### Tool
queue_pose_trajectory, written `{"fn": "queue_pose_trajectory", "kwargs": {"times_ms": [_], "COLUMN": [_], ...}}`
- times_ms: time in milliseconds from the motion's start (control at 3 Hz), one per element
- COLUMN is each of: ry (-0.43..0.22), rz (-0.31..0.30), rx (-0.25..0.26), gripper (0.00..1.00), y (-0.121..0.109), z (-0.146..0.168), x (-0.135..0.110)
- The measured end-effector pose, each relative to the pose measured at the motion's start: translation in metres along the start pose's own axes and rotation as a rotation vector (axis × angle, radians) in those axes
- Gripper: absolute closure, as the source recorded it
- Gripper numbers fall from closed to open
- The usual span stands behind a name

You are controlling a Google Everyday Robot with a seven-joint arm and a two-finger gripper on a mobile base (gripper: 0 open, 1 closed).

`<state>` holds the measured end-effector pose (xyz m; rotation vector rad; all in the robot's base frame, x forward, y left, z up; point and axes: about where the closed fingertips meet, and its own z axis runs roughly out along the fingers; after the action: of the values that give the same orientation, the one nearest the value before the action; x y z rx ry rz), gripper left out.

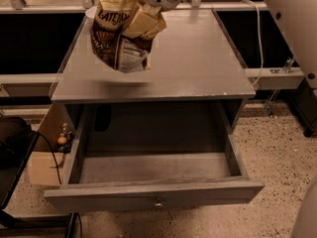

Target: Pick brown chip bag from top drawer and place on counter

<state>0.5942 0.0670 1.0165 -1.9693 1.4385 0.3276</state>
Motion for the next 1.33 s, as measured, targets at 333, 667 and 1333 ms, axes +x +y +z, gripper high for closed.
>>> {"fn": "queue_pose_trajectory", "kwargs": {"times_ms": [333, 667, 1333], "ry": [0.031, 0.047, 0.009], "rz": [-0.068, -0.11, -0.263], "rx": [0.006, 0.007, 0.026], "gripper": [1.0, 1.0, 1.0], "y": [-0.002, -0.001, 0.004], "z": [-0.004, -0.007, -0.007], "x": [0.011, 0.018, 0.044]}}
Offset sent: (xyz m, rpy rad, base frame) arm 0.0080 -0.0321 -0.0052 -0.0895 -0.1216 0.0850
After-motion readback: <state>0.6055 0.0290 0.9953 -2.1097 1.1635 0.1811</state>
